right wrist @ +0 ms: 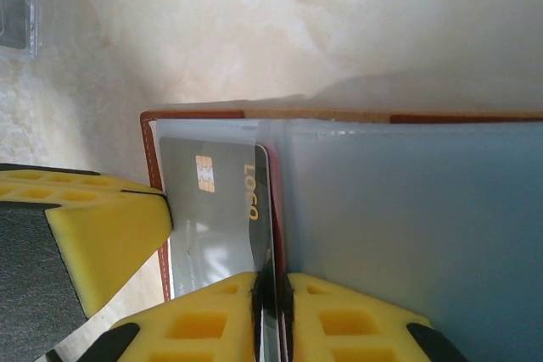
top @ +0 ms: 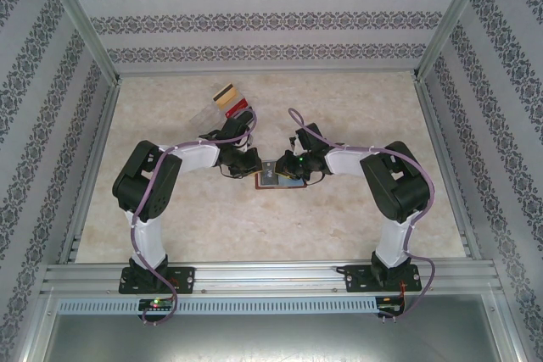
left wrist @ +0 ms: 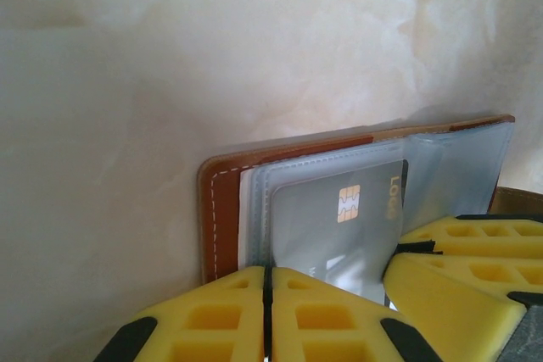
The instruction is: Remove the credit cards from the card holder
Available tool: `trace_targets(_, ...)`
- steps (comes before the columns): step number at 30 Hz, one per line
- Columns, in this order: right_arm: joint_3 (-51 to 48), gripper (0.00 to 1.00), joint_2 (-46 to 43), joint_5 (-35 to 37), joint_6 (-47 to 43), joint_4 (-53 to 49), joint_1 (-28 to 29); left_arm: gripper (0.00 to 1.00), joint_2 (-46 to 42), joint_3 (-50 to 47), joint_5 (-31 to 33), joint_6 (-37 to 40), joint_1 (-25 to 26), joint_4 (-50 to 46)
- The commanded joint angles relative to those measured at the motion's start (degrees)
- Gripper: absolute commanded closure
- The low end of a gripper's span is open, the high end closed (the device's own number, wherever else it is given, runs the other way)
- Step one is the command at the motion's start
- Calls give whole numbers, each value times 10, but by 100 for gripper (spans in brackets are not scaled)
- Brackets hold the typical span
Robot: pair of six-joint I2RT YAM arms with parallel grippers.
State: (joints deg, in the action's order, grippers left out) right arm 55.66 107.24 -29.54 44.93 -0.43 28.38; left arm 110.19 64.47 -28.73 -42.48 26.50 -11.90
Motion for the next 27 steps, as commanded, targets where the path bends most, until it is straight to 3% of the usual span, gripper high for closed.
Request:
trace_targets(1,12,83,16,-30,-16,31,20,91,47,-27,-3,-4,10,-18)
trace_targets(10,17,100,-22,-5,-43,24,30,94,50,-55,-11,-33,19,20)
trace_targets(18,-16,100,-66,15,-43,13,13,87,28,-32,30,-10,15,-19)
trace_targets(27,-61,100,-88,24,-28,21,-13,84,25,-18,33,2,12,-29)
